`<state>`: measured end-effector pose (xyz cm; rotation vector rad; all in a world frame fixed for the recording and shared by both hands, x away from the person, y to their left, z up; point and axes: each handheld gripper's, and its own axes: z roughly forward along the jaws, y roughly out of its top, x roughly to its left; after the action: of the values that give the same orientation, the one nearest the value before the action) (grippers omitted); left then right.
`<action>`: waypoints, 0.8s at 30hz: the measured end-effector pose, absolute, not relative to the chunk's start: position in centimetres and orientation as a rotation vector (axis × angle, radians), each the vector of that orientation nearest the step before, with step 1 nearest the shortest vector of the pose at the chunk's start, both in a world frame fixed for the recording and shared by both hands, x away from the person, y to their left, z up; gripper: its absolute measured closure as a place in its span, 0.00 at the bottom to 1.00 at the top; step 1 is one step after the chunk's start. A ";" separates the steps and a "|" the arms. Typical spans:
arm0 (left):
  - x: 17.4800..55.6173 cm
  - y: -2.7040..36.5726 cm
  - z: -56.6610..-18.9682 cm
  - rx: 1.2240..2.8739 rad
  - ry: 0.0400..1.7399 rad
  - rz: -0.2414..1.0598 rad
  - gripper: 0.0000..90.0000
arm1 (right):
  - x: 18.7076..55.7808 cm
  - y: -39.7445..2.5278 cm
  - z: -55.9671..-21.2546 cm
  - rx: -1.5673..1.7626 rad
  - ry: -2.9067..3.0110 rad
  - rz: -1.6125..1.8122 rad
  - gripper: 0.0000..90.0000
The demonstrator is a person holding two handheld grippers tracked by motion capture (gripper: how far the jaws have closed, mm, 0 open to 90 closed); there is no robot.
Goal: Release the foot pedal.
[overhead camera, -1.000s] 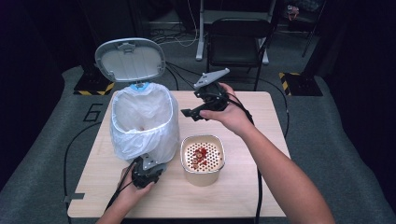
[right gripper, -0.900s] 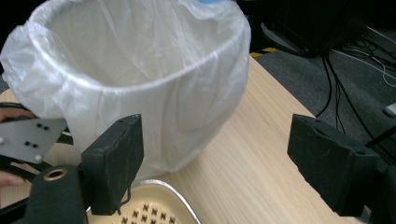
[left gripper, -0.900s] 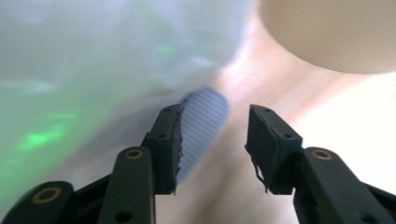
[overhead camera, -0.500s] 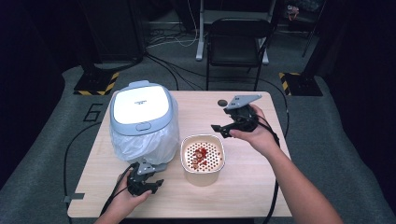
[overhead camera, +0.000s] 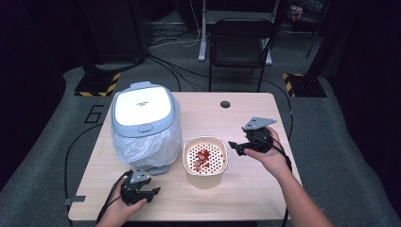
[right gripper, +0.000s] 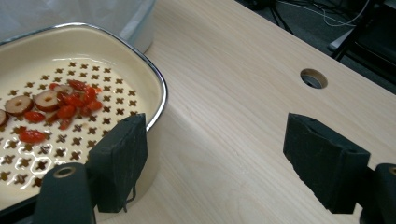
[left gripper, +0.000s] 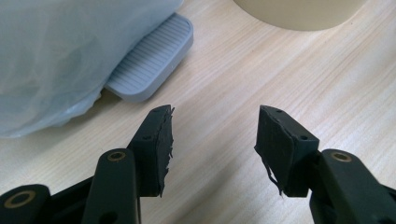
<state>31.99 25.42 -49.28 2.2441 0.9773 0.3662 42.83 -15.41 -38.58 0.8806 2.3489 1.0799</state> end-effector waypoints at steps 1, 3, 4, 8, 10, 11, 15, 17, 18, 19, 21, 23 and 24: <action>32.0 25.4 -49.3 2.244 0.977 0.366 0.51 | 42.8 -15.4 -38.6 0.881 2.349 1.080 0.24; 31.9 25.5 -49.5 2.246 0.976 0.356 0.51 | 42.6 -16.1 -39.0 0.908 2.328 1.095 0.24; 31.8 25.3 -49.7 2.233 0.990 0.341 0.51 | 42.4 -16.9 -39.7 0.926 2.316 1.097 0.24; 31.8 25.2 -49.9 2.242 0.975 0.331 0.51 | 42.0 -18.0 -41.5 0.998 2.298 1.064 0.24; 31.8 25.2 -49.9 2.248 0.968 0.319 0.51 | 41.9 -18.6 -42.8 1.028 2.292 1.047 0.24; 31.8 25.2 -50.0 2.252 0.963 0.327 0.51 | 41.7 -18.8 -43.2 1.047 2.284 1.044 0.24; 31.8 25.1 -50.3 2.246 0.979 0.311 0.51 | 41.3 -19.7 -45.3 1.090 2.280 1.029 0.24; 31.8 25.1 -50.3 2.244 0.980 0.321 0.51 | 41.0 -20.0 -46.1 1.100 2.272 1.012 0.24; 31.8 25.1 -50.3 2.240 0.993 0.316 0.51 | 40.9 -20.1 -46.5 1.099 2.262 1.006 0.24; 31.8 25.1 -50.3 2.237 0.994 0.313 0.51 | 40.8 -20.2 -46.9 1.101 2.246 1.006 0.24; 31.8 25.2 -50.3 2.238 0.995 0.302 0.50 | 40.6 -20.3 -47.3 1.114 2.240 1.000 0.24; 31.9 25.1 -50.4 2.235 0.990 0.299 0.50 | 40.5 -20.6 -48.2 1.130 2.229 0.997 0.24; 31.9 25.1 -50.5 2.240 0.984 0.296 0.50 | 40.5 -20.9 -49.1 1.159 2.216 1.010 0.24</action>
<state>31.92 25.11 -50.47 2.2396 0.9842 0.2961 40.54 -20.95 -49.12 1.1591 2.2162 1.0097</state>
